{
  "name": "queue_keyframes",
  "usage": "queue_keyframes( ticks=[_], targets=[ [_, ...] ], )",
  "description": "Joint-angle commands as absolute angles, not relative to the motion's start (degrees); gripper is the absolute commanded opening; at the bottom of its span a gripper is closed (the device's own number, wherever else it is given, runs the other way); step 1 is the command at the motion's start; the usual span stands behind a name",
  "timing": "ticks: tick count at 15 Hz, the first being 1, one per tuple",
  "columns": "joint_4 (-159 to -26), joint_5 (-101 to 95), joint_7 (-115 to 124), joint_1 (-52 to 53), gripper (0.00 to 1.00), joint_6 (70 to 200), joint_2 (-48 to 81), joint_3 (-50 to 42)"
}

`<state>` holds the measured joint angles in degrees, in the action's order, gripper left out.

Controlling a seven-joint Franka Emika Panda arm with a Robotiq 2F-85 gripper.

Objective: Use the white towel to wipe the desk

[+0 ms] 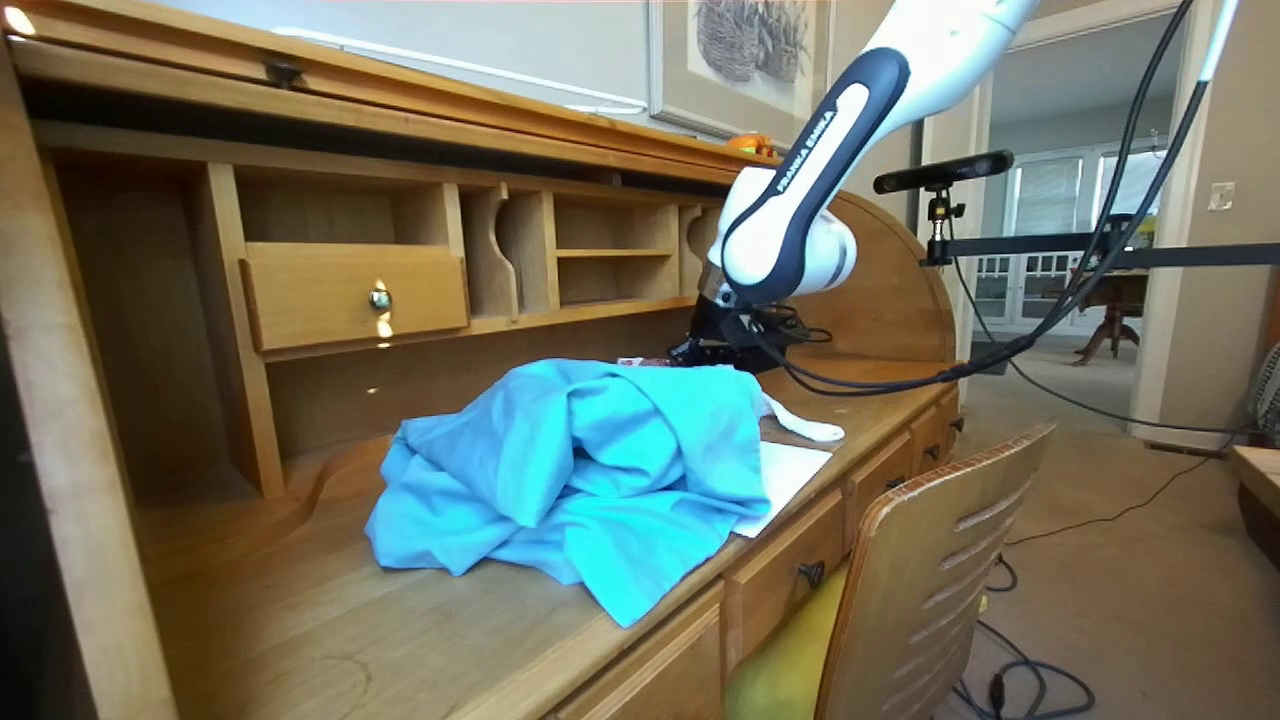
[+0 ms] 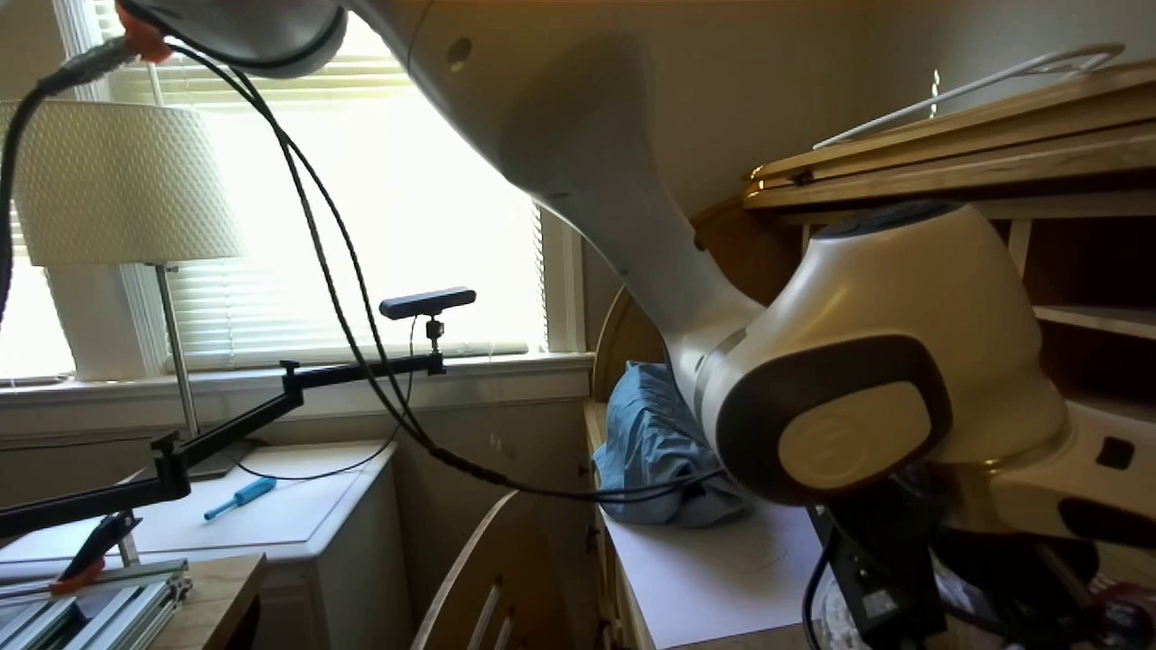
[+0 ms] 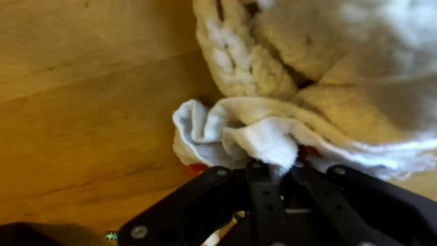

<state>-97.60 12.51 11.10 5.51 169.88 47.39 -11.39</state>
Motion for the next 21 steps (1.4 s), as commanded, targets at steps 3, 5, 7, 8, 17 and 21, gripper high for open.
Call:
queue_keyframes(
  ticks=[3, 5, 7, 8, 17, 21],
  targets=[
    [-100.0, 11.0, 11.8, 2.6, 0.02, 151.4, 41.3, -6.0],
    [-99.2, 10.6, 13.3, 2.8, 0.02, 143.8, 40.3, -6.2],
    [-98.2, 10.0, 16.3, 3.4, 0.02, 136.8, 40.1, -7.3],
    [-97.6, 10.5, 16.6, 2.8, 0.02, 134.7, 40.2, -6.7],
    [-96.0, 13.3, 14.7, 0.4, 0.02, 170.7, 47.5, -3.3],
    [-94.8, 12.7, 15.0, 1.7, 0.02, 187.0, 52.0, -5.5]
  ],
)
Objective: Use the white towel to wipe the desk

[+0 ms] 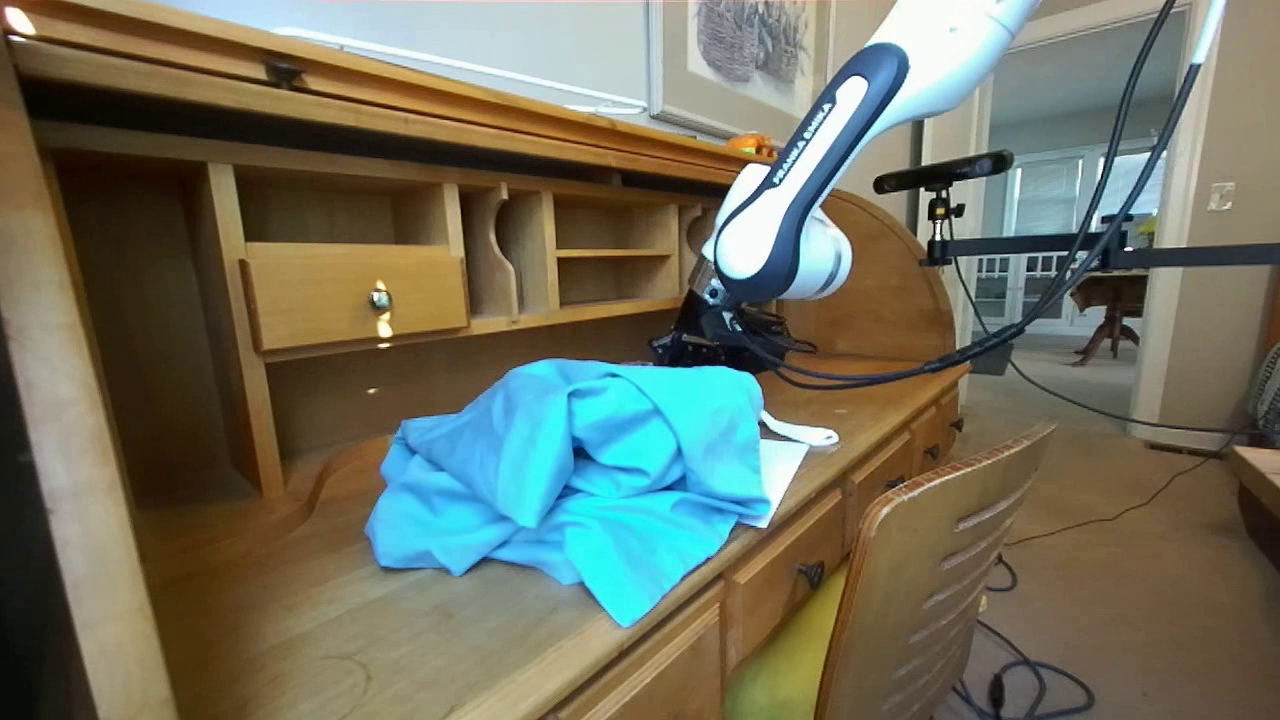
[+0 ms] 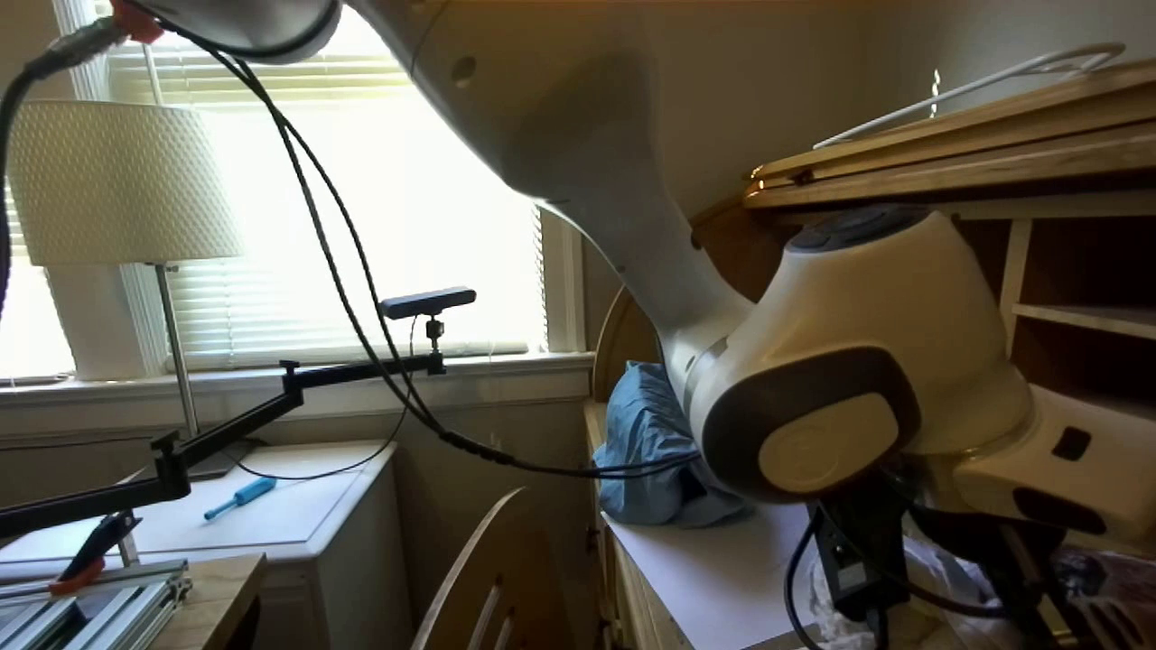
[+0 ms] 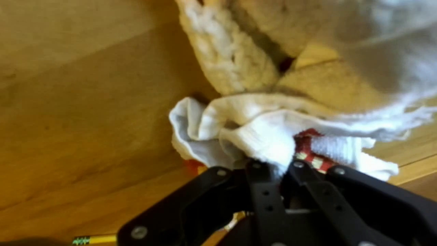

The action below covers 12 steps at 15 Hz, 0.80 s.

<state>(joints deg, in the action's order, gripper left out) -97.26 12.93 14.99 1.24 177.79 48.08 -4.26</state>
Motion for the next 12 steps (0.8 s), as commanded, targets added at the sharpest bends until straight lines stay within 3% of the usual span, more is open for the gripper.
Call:
queue_keyframes(
  ticks=[1, 3, 12],
  targets=[
    [-94.6, 13.1, 15.1, 2.4, 0.02, 189.9, 53.0, -6.4],
    [-95.5, 14.2, 14.9, 3.6, 0.02, 190.9, 53.3, -8.2],
    [-101.1, 11.4, 15.7, 5.2, 0.02, 162.3, 43.4, -9.8]
  ],
)
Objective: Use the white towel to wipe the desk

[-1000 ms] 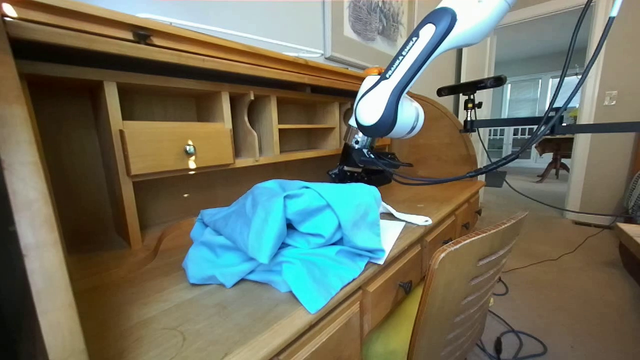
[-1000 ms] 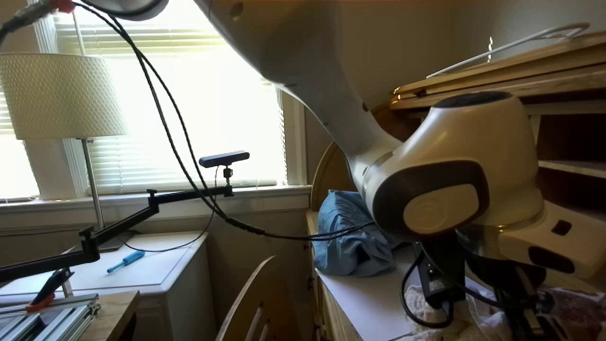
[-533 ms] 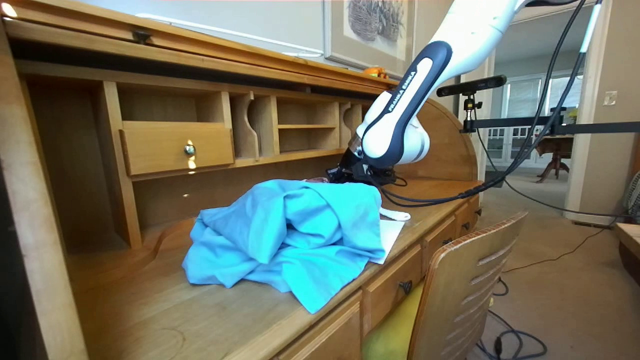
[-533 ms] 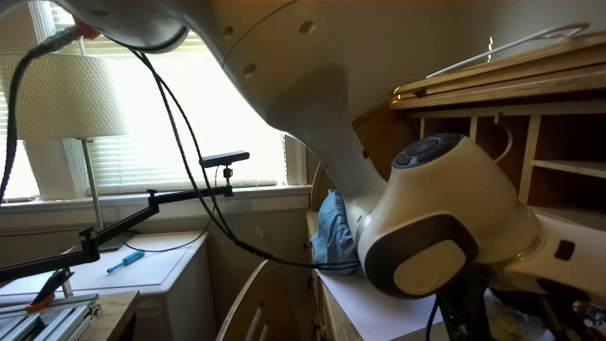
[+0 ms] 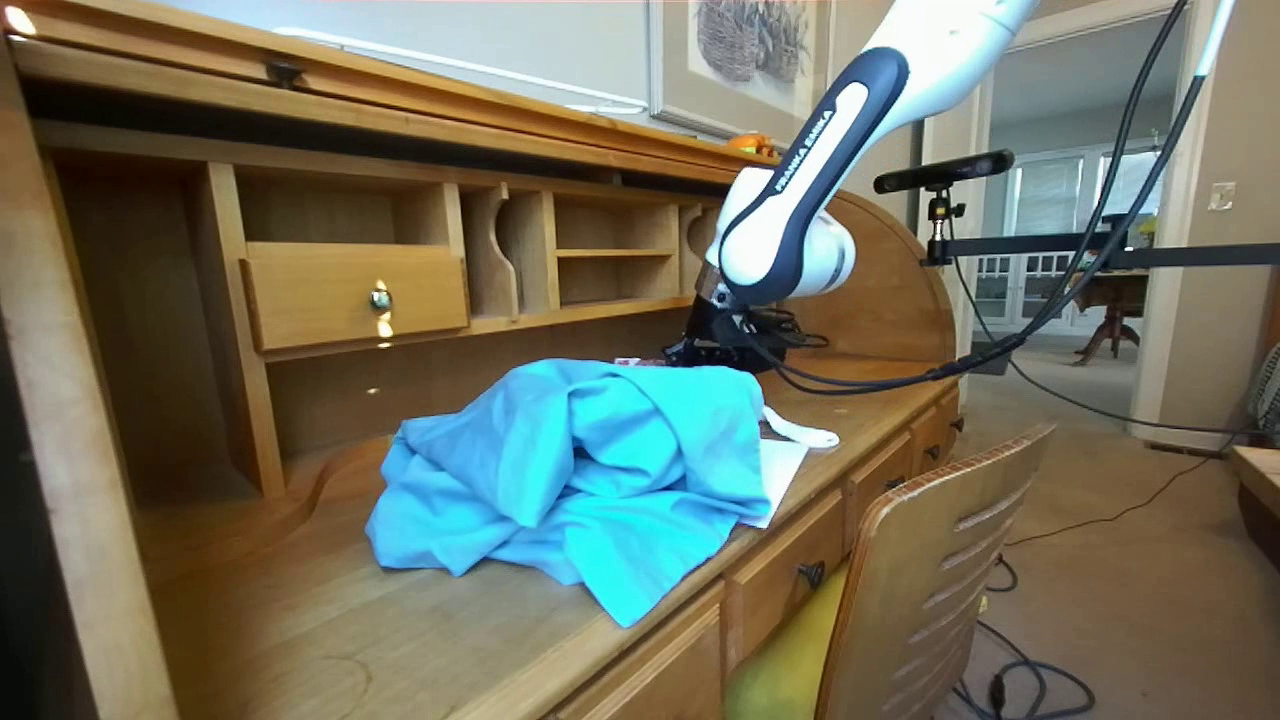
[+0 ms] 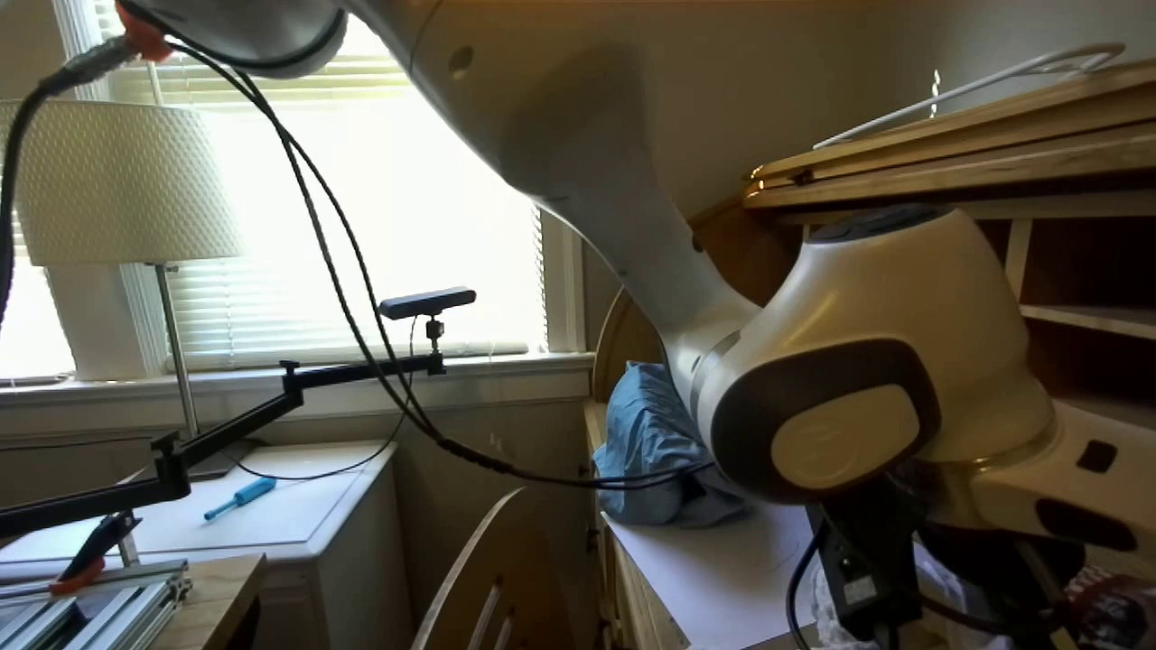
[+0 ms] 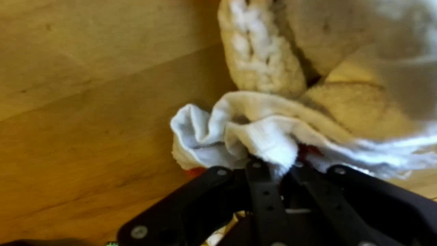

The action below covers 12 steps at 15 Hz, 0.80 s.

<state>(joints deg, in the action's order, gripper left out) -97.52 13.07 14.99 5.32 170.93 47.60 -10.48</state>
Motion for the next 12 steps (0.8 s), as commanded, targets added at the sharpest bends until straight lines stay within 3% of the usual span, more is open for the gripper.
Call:
queue_keyframes(
  ticks=[1, 8, 12],
  targets=[
    [-101.0, 10.9, 16.3, 5.4, 0.02, 158.7, 42.6, -9.9],
    [-98.4, 9.5, 22.0, 4.5, 0.02, 135.6, 40.0, -9.2],
    [-98.2, 13.0, 22.7, 2.8, 0.02, 151.6, 42.6, -6.6]
  ],
)
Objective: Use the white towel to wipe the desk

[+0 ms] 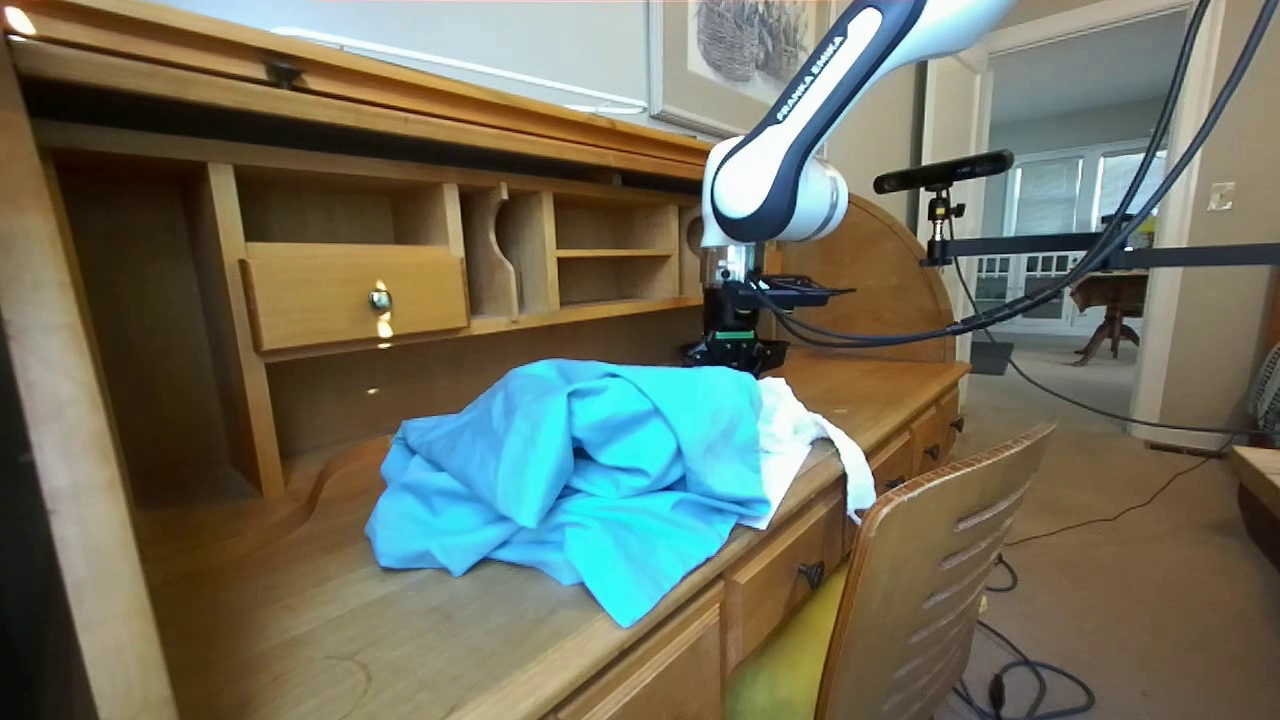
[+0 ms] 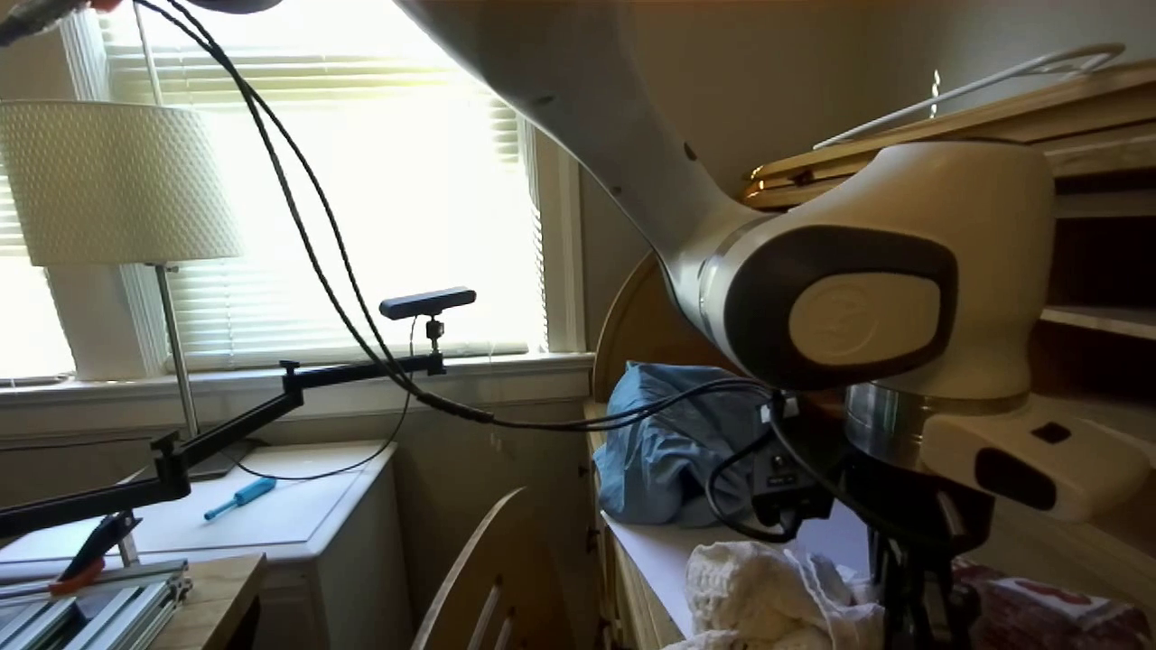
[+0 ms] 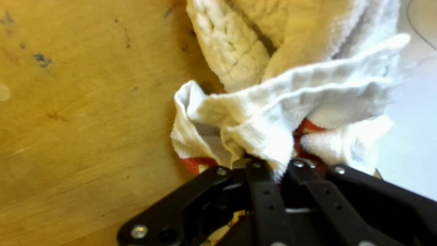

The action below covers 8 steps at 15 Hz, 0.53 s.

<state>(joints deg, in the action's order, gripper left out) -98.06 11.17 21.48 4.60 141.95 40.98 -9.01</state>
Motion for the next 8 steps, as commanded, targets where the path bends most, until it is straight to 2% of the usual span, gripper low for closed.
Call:
queue_keyframes(
  ticks=[1, 8],
  targets=[
    [-97.8, 13.0, 23.2, 2.8, 0.02, 155.1, 43.5, -6.5],
    [-96.0, 12.2, 23.1, 5.6, 0.02, 184.0, 51.6, -10.6]
  ],
)
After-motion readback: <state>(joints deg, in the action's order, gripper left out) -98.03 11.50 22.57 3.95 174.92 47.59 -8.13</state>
